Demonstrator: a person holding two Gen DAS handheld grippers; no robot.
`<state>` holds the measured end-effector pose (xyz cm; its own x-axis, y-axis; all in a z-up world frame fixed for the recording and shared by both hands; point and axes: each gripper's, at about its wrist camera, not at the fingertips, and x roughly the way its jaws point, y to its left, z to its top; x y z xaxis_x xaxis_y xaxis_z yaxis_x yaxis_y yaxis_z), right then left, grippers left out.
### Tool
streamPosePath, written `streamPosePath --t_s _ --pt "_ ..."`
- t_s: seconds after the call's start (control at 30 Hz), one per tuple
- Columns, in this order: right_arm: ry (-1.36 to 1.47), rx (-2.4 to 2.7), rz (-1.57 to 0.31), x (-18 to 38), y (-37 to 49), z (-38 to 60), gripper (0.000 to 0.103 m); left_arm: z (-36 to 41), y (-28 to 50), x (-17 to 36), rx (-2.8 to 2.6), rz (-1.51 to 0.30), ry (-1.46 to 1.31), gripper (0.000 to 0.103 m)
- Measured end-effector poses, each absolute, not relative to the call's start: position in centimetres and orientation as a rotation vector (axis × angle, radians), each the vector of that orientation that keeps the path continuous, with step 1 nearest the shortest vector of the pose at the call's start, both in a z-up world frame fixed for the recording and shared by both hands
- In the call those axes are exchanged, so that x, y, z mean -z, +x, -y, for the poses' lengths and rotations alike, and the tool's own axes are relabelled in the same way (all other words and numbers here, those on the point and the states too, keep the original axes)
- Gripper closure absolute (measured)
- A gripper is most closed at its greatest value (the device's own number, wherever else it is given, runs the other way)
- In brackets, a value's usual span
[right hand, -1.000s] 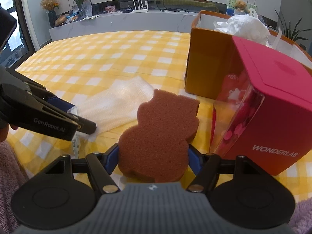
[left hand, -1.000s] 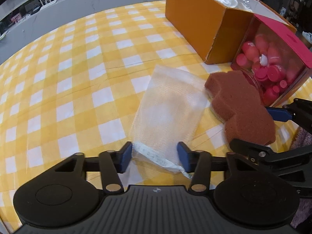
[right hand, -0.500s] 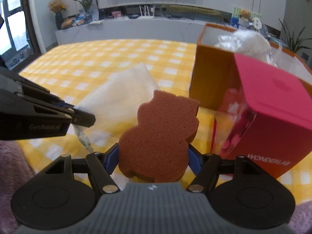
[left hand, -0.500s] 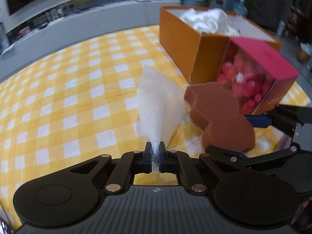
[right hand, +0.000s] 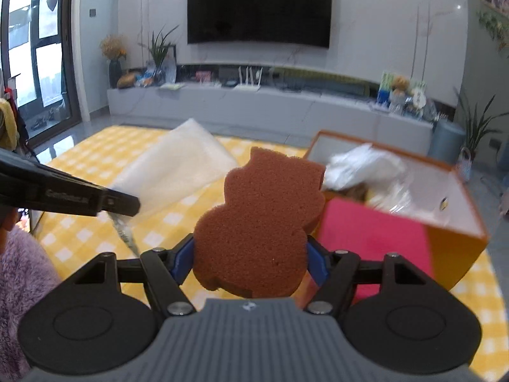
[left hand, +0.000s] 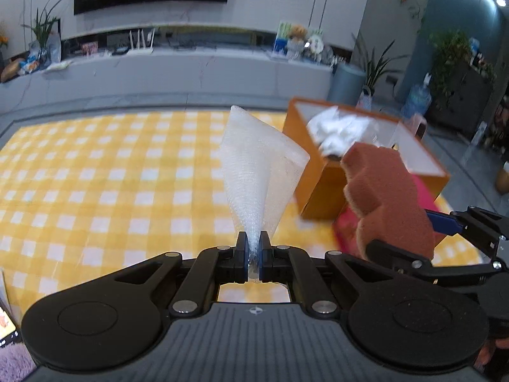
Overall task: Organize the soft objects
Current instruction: 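Carry the mesh bag and sponge over the orange box and lower them in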
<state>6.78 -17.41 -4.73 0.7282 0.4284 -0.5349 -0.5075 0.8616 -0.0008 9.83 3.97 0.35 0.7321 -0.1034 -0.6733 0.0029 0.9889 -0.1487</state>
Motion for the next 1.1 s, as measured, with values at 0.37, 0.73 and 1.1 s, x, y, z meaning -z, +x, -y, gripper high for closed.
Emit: streamPosePath --t_s 0.37,0.73,1.1 --pt "-0.193 -0.460 -0.526 -0.3 11.9 25.3 0.033 2.2 14.1 -4.4 0.214 -0.663 -0.122 0.097" --pt "-0.263 -0.405 -0.612 -0.8 20.6 29.6 0.033 8.9 24.0 -2.7 0.372 -0.748 -0.183 0.097" --pt "-0.284 -0.351 -0.787 4.4 29.9 31.7 0.033 11.6 30.3 3.4 0.409 -0.903 -0.178 0.097"
